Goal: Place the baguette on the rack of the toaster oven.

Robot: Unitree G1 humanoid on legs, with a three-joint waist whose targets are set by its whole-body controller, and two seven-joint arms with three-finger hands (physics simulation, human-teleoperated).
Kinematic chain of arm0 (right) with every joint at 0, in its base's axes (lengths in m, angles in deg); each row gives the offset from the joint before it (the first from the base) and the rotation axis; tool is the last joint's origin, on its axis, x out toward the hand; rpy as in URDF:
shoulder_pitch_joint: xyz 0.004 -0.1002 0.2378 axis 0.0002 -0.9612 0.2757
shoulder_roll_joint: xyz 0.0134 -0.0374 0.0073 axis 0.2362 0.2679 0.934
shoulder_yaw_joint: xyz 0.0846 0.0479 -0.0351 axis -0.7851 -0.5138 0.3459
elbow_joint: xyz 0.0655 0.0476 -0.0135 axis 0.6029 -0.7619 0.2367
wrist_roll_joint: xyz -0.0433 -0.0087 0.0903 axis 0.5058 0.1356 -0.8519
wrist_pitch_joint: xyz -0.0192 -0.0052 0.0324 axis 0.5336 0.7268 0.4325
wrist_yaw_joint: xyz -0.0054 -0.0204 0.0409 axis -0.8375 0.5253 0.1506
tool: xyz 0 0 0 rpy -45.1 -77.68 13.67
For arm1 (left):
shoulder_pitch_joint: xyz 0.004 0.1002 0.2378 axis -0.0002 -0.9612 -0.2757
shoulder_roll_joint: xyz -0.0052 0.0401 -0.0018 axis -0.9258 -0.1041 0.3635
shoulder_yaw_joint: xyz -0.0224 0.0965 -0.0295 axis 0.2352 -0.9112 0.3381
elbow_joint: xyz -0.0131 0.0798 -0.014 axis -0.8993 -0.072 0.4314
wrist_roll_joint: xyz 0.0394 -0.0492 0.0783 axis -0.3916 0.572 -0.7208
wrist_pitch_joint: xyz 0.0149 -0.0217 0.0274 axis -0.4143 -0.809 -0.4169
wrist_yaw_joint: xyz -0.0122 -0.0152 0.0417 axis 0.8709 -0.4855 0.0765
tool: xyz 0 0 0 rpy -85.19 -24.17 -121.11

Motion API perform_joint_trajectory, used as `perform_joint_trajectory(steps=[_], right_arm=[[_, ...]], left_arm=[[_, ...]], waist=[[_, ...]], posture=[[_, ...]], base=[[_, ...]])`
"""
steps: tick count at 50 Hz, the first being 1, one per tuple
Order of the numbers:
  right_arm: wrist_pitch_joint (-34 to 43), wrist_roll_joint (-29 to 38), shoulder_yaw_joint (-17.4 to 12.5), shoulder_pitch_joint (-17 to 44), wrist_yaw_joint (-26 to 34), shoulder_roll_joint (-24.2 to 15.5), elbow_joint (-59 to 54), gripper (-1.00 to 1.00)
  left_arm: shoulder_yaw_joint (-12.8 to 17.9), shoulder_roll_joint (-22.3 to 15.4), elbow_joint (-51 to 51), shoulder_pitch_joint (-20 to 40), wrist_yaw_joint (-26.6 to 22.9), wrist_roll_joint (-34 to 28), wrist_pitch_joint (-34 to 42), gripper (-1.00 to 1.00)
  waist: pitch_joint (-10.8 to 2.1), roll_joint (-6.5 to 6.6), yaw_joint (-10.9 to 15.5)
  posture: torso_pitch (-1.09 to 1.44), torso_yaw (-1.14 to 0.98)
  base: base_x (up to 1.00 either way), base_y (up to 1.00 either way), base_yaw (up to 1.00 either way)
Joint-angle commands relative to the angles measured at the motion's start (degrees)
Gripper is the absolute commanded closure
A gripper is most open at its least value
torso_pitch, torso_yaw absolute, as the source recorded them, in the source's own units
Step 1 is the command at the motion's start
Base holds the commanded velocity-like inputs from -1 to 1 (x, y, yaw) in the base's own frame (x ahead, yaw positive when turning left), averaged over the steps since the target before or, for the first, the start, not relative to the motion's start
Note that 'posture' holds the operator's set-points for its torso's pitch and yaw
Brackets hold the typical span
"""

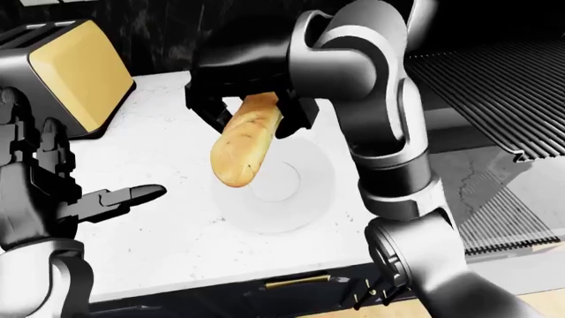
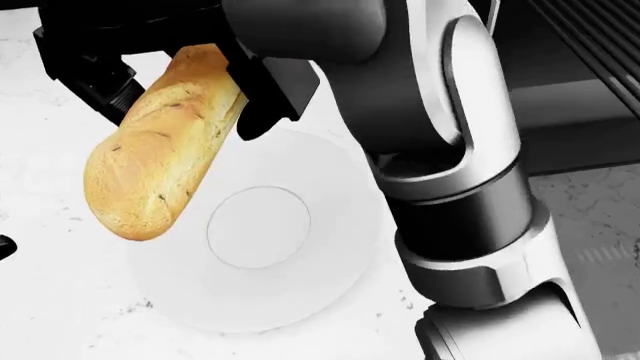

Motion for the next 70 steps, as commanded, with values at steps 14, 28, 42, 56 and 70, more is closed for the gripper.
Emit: perform_joint_trajectory(steps=[14, 28, 42, 56, 70], right_arm=[[13.5, 2.4, -0.9, 4.9, 9.8, 0.4, 16.4, 1.0], [19.4, 3.5, -2.4, 11.0, 17.1, -3.4, 22.0, 1.0], [25.1, 5.0, -3.3, 11.8, 22.9, -6.4, 28.9, 1.0], [30.8, 4.6, -2.2, 10.2, 24.0, -13.4, 34.0, 1.0], [33.4, 4.2, -1.2, 10.7, 24.0, -15.9, 35.0, 1.0]], left_arm=[[1.8, -1.0, -1.4, 0.1, -0.3, 1.9, -2.7, -1.0], [2.5, -1.2, -2.5, -0.5, -0.7, 2.9, -1.7, -1.0], [2.2, -1.4, -2.8, -0.2, -1.0, 2.0, -1.4, -1.0], [1.4, -2.1, -2.4, 0.6, -1.9, -0.8, -0.9, -1.0], [1.5, -1.8, -2.3, 0.6, -2.3, -1.6, -1.0, -1.0]], waist=[[-0.92, 0.77, 0.0], [-0.5, 0.99, 0.0], [-0.15, 0.9, 0.0], [0.18, 0.61, -0.8], [0.99, 0.19, -5.6]], posture=[[0.0, 0.22], [0.0, 0.22], [0.0, 0.22], [0.0, 0.18], [0.0, 0.11]], base=[[0.0, 0.0, 0.0], [0.0, 0.0, 0.0], [0.0, 0.0, 0.0], [0.0, 0.0, 0.0], [0.0, 0.0, 0.0]])
